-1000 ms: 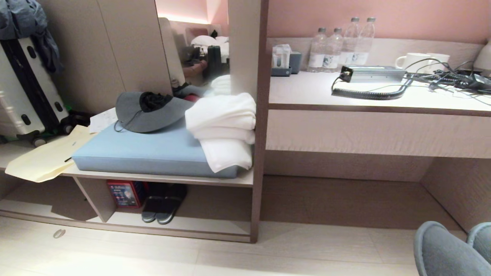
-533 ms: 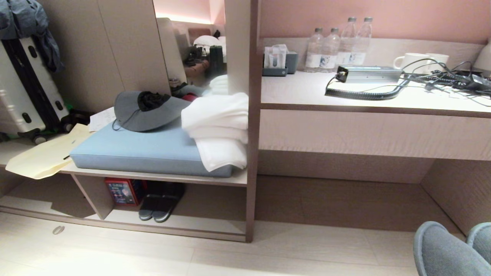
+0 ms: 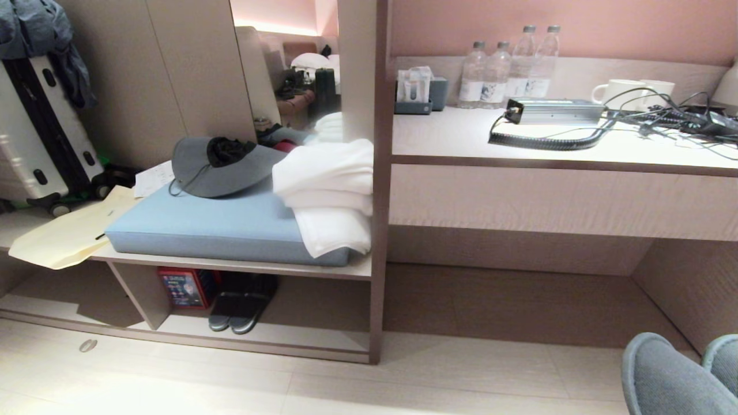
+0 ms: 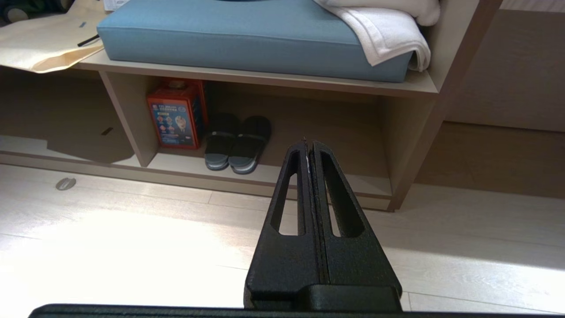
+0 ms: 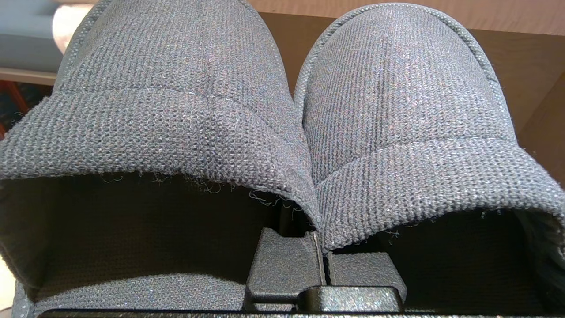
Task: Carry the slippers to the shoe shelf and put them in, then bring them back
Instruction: Place the slippers on the floor
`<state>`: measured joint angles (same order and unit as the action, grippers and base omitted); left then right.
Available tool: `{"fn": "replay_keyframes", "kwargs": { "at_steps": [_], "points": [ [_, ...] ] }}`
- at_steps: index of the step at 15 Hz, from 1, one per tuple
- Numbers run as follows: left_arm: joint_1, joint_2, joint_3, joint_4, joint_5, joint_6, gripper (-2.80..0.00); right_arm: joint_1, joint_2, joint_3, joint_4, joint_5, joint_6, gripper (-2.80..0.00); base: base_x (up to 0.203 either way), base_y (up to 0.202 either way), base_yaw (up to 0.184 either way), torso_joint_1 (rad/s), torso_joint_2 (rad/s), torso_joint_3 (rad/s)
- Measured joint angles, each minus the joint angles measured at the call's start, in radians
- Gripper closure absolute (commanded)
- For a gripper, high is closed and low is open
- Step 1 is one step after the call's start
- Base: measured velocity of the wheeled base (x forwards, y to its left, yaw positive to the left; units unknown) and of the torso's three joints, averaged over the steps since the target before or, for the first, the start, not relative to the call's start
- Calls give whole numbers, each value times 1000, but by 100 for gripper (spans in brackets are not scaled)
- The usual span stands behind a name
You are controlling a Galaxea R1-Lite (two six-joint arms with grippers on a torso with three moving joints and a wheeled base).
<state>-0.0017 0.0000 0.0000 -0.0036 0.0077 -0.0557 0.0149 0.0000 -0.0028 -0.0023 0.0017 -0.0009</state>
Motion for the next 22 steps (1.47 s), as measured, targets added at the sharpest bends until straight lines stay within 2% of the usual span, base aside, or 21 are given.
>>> {"fn": "replay_keyframes", "kwargs": {
  "at_steps": [6,22],
  "points": [
    [0,0,0,0,0,0,0,0,0,0,1,-2,-4,0,0,0,0,1,3,-27],
    [0,0,0,-4,-1,-3,0,0,0,1,0,-9,4,0,0,0,0,2,3,-196]
  ]
}}
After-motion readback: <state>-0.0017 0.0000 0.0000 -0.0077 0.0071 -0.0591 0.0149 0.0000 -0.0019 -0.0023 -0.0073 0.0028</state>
